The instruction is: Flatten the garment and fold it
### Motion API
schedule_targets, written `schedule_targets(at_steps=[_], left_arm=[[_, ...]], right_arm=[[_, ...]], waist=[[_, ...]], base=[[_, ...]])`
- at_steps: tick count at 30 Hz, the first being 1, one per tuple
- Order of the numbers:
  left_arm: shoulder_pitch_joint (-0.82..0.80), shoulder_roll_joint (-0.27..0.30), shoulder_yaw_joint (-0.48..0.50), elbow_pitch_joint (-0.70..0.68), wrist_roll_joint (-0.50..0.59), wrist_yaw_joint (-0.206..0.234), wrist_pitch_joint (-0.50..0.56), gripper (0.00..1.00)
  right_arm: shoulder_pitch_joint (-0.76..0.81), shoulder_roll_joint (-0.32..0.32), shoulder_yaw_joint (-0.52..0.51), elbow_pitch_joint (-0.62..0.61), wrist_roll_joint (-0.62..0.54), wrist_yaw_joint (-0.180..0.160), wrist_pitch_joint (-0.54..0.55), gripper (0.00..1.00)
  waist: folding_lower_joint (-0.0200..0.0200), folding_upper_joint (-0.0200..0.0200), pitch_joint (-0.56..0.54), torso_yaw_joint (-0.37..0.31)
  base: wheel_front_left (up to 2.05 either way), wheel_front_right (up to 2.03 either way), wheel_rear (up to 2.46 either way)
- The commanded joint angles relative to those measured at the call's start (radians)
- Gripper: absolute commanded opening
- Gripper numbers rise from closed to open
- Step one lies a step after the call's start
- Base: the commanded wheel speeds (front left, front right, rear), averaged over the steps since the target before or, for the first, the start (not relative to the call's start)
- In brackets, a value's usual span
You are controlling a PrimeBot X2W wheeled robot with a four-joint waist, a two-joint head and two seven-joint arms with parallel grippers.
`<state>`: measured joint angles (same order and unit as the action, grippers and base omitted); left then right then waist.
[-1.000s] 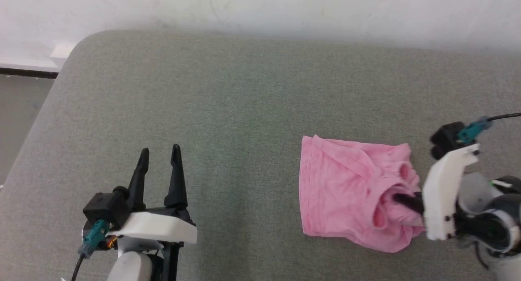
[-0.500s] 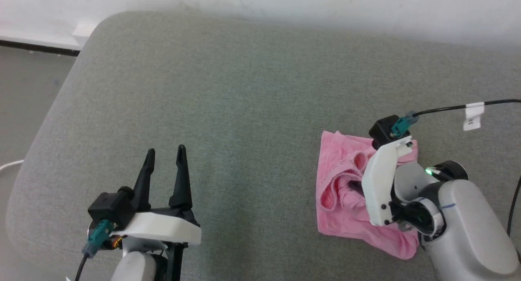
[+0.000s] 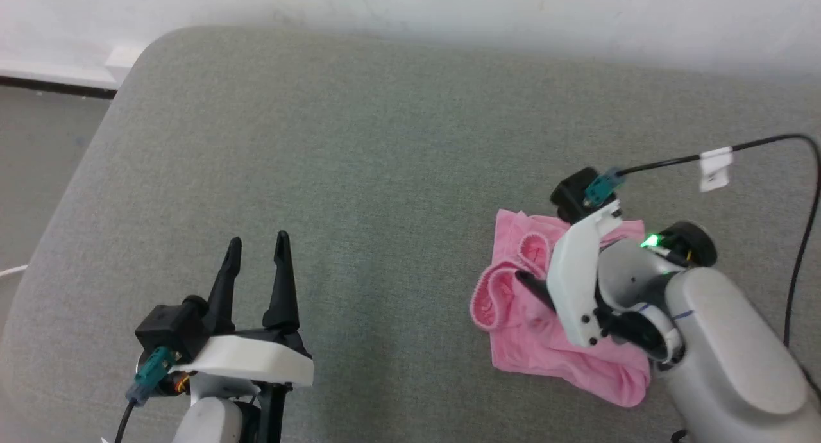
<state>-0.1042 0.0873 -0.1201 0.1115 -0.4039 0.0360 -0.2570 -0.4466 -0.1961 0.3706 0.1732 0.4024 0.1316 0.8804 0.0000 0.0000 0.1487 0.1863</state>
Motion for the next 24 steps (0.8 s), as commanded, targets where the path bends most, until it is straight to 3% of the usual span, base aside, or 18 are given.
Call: schedule_targets(at_steps=[1, 4, 8, 11, 12, 14, 18, 24], left_arm=[[-0.007, -0.002, 0.007, 0.003, 0.012, -0.007, -0.005, 1.00], [-0.004, 0.001, 0.012, 0.004, 0.014, -0.009, -0.005, 1.00], [-0.002, 0.003, 0.016, 0.001, 0.017, -0.010, -0.005, 1.00], [-0.001, 0.004, 0.016, -0.004, 0.023, -0.011, -0.005, 1.00], [-0.001, 0.004, 0.016, -0.004, 0.023, -0.011, -0.005, 1.00], [-0.002, 0.007, 0.017, -0.009, 0.035, -0.008, -0.005, 1.00], [-0.002, 0.013, 0.020, -0.013, 0.045, -0.003, -0.005, 1.00], [-0.005, 0.017, 0.018, -0.013, 0.054, 0.002, -0.005, 1.00]], right_arm=[[-0.013, -0.019, -0.002, -0.032, 0.021, -0.001, 0.005, 1.00], [0.002, -0.042, -0.050, -0.111, 0.065, -0.001, 0.012, 1.00], [0.048, -0.040, -0.198, -0.199, 0.079, -0.001, -0.011, 1.00], [0.096, -0.011, -0.337, -0.219, 0.035, -0.001, -0.049, 1.00], [0.096, -0.011, -0.337, -0.219, 0.035, -0.001, -0.049, 1.00], [0.155, 0.021, -0.424, -0.205, -0.043, -0.001, -0.086, 1.00], [0.218, 0.069, -0.451, -0.156, -0.104, -0.001, -0.118, 1.00], [0.244, 0.105, -0.391, -0.066, -0.159, -0.001, -0.133, 1.00]], waist=[[0.0000, 0.0000, -0.016, -0.018], [0.0000, 0.0000, -0.027, -0.033], [0.0000, 0.0000, -0.032, -0.046], [0.0000, 0.0000, -0.032, -0.050], [0.0000, 0.0000, -0.032, -0.050], [0.0000, 0.0000, -0.030, -0.050], [0.0000, 0.0000, -0.021, -0.048], [0.0000, 0.0000, -0.013, -0.041]], base=[[0.00, 0.00, 0.00], [0.00, 0.00, 0.00], [0.00, 0.00, 0.00], [0.00, 0.00, 0.00], [0.00, 0.00, 0.00], [0.00, 0.00, 0.00], [0.00, 0.00, 0.00], [0.00, 0.00, 0.00]])
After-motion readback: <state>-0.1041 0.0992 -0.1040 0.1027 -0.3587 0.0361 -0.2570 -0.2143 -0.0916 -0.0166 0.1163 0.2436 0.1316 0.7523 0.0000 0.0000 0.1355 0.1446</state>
